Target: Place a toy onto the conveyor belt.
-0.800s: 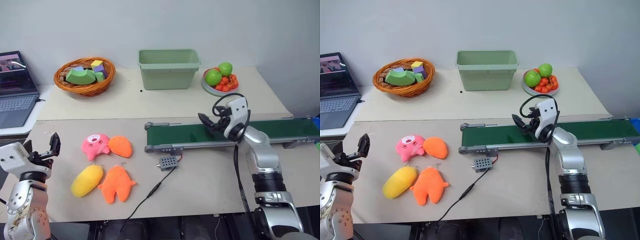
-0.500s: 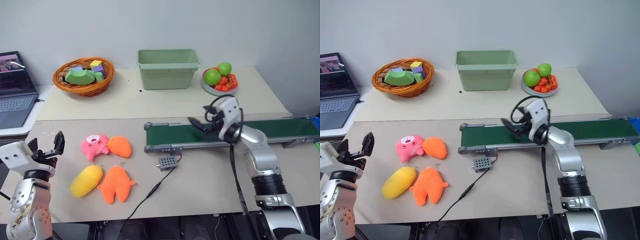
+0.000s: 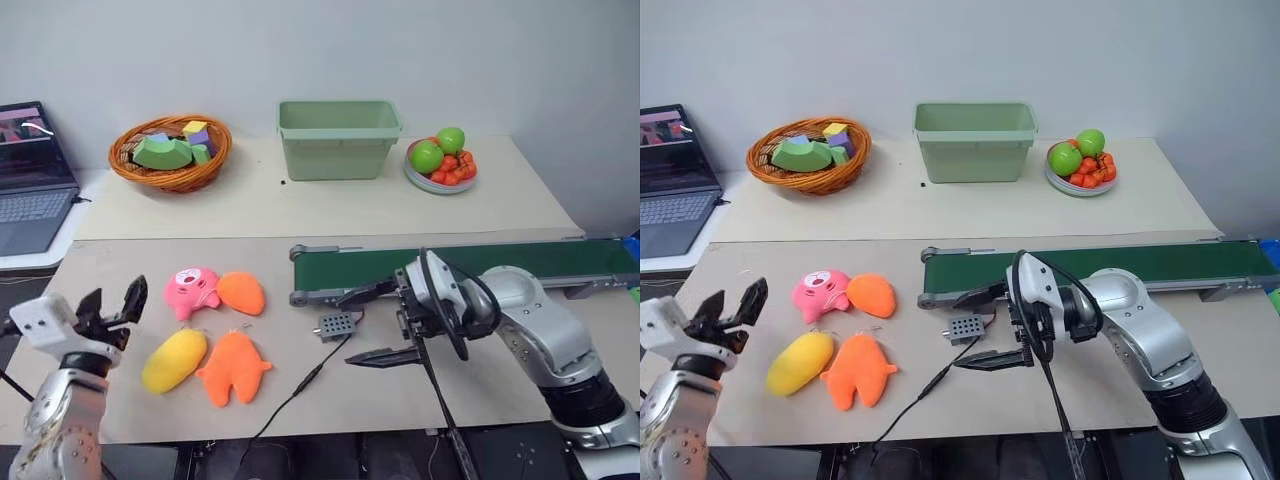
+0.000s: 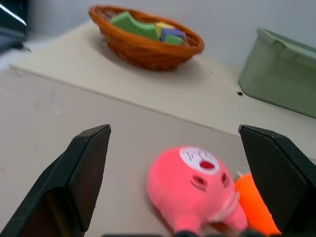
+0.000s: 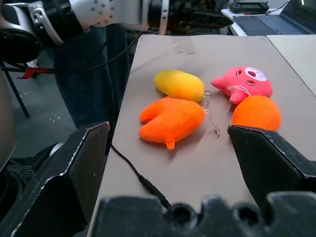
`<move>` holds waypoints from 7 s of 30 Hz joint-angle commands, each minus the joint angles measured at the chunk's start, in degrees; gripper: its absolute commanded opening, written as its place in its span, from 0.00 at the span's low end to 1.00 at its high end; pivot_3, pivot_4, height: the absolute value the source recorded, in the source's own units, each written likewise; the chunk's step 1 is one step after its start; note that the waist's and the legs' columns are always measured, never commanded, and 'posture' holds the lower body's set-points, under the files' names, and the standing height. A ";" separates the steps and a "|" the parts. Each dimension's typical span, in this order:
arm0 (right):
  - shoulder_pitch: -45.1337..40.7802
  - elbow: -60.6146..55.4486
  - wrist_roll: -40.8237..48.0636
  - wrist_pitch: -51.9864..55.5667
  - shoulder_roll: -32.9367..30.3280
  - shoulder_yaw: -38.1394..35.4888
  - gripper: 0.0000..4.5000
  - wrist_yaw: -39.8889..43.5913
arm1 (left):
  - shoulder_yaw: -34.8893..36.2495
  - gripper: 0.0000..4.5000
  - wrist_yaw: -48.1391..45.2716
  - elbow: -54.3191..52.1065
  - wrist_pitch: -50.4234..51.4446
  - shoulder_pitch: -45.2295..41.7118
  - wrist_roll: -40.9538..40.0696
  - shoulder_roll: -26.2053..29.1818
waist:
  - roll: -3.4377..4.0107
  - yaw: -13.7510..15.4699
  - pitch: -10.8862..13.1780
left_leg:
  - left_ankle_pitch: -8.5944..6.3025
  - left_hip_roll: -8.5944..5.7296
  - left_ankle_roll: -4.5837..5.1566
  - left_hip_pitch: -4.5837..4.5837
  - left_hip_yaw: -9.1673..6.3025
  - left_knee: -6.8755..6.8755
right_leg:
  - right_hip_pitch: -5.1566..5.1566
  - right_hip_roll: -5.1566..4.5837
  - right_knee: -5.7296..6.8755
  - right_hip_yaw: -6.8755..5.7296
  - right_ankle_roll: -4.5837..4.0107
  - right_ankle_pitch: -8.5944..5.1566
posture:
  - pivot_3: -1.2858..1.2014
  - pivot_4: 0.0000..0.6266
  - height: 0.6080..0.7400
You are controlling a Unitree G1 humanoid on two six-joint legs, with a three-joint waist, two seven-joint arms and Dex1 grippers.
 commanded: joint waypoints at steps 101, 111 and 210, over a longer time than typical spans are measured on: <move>5.16 -1.69 -2.85 -0.80 5.33 -4.26 1.00 -12.70 | -63.16 0.48 23.13 32.50 -63.75 -44.87 96.59 23.90 | 0.57 1.18 0.36 | -0.01 -0.05 -0.03 -0.61 0.12 -0.19 | -0.51 0.00 -0.09 -0.24 -0.02 -0.01 | 0.52 0.24 0.91; 4.60 -1.20 -2.84 -0.97 5.60 -4.29 1.00 -12.90 | -61.69 0.99 21.46 33.37 -64.70 -44.28 95.68 23.50 | 0.57 1.18 0.35 | -0.03 -0.05 0.00 -0.61 0.12 0.04 | -0.44 -0.01 0.04 -0.23 0.00 0.00 | 0.52 0.24 0.91; 3.76 5.23 -6.14 -3.97 3.05 -6.03 1.00 -11.57 | -37.62 0.99 -42.96 15.12 -6.26 -37.32 20.60 20.31 | 0.57 -0.03 0.35 | -0.07 -0.04 0.06 -0.55 0.12 0.88 | -0.37 -0.01 0.54 -0.09 0.00 -0.01 | 0.52 0.24 0.91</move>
